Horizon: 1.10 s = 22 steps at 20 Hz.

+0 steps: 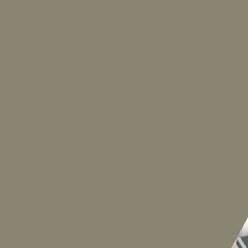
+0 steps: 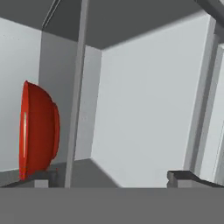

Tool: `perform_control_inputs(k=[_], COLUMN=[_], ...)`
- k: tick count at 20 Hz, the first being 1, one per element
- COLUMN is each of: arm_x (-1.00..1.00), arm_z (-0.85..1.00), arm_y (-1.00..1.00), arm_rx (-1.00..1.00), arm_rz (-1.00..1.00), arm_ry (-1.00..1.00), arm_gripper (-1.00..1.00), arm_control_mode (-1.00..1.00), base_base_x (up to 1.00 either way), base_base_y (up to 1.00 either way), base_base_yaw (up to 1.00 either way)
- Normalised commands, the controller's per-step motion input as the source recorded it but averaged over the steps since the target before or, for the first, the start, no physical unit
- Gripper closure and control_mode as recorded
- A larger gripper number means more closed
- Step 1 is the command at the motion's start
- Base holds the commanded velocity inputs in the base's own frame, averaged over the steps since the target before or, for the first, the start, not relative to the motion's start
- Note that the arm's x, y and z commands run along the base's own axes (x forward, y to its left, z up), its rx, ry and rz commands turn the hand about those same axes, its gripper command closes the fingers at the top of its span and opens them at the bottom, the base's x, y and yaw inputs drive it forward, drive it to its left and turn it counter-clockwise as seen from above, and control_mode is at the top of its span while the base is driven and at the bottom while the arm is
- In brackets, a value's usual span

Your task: Move the mug from next to the sink to the open cabinet. Then, move the bowl with the steak to the fridge to clear the area for faucet cleaning.

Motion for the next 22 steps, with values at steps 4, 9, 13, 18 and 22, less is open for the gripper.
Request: perform_control_inputs(k=[4,9,13,18,22], arm_x=[-1.0,-0.48,-0.24,0.0,0.0], arm_z=[-1.0,-0.32,-0.11,0.0,0.0], arm_y=[-0.02,0.0,0.02,0.0,0.0], arm_rx=[-0.12,-0.03,-0.02,0.0,0.0], arm_rz=[0.06,0.13,0.02,0.0,0.0], arm_ry=[0.27,0.04,0.03,0.0,0.0], arm_gripper=[-1.0,-1.0,-1.0,-1.0,-1.0], arm_control_mode=[-1.0,-1.0,1.0,1.0,1.0], base_base_x=[0.0,0.0,-0.25,-1.0,-1.0], base_base_y=[0.0,0.0,0.0,-0.2,-0.43], base_base_yaw=[0.0,0.0,0.01,0.01,-0.13])
